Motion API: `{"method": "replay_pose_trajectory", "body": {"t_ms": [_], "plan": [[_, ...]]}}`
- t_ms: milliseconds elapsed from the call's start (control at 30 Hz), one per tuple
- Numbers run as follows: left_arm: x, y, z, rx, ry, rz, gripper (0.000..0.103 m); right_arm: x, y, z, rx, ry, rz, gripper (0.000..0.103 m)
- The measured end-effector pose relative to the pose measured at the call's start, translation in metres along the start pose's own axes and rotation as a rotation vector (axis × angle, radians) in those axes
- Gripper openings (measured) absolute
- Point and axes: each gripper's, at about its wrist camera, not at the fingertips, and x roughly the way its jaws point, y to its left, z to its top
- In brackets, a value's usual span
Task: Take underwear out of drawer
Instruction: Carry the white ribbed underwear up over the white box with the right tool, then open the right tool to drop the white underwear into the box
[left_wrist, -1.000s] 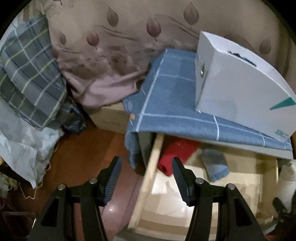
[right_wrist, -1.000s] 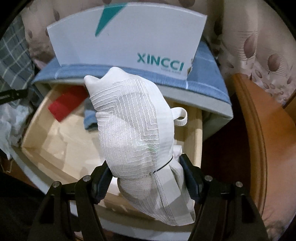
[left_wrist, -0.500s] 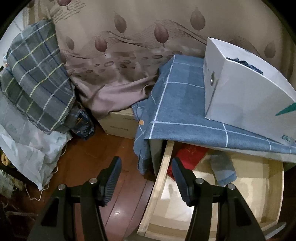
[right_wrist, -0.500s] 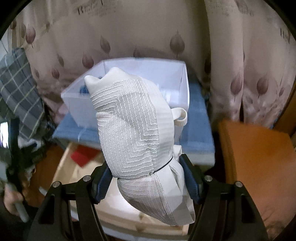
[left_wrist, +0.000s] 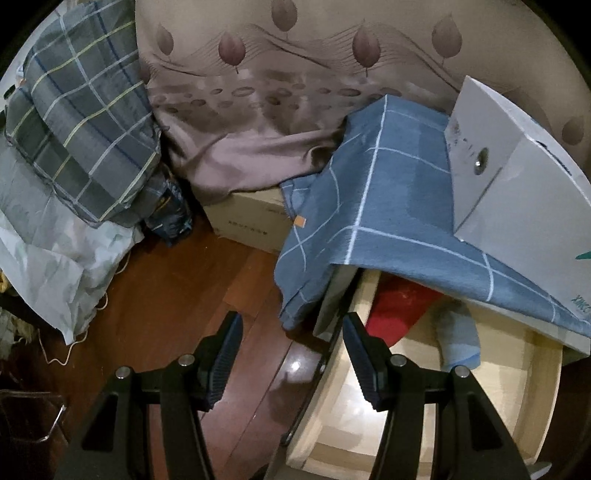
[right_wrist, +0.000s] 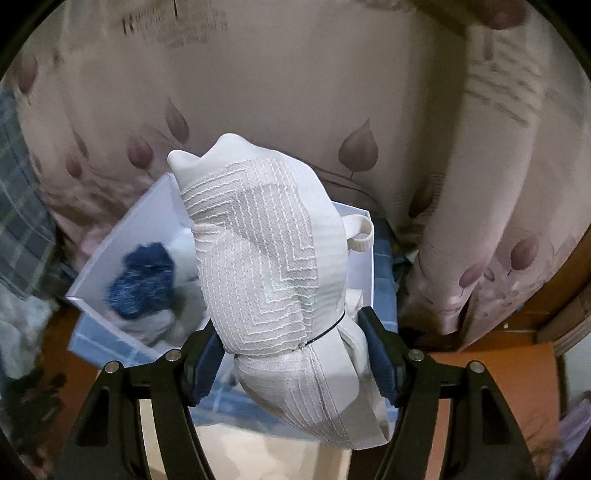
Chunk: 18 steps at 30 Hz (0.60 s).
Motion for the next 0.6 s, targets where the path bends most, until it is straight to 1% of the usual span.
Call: {"method": "replay_pose_trajectory", "body": {"t_ms": [100, 233, 333, 467, 600], "plan": [[0.005, 0.005, 0.000, 0.003, 0.011, 0.018, 0.058, 0.029, 0.008, 0.013, -0.031, 0.048, -0.030, 0.066], [0.012, 0.011, 0.000, 0.007, 0.030, 0.029, 0.058, 0.060, 0.018, 0.018, -0.060, 0.093, -0.058, 0.067], [0.017, 0.014, 0.000, 0.004, 0.051, 0.029, 0.058, 0.077, 0.024, 0.017, -0.083, 0.109, -0.085, 0.071], [0.020, 0.015, -0.001, -0.002, 0.067, 0.016, 0.058, 0.082, 0.025, 0.018, -0.090, 0.122, -0.080, 0.079], [0.019, 0.011, -0.002, 0.014, 0.059, 0.026, 0.058, 0.069, 0.023, 0.018, -0.081, 0.090, -0.078, 0.080]]}}
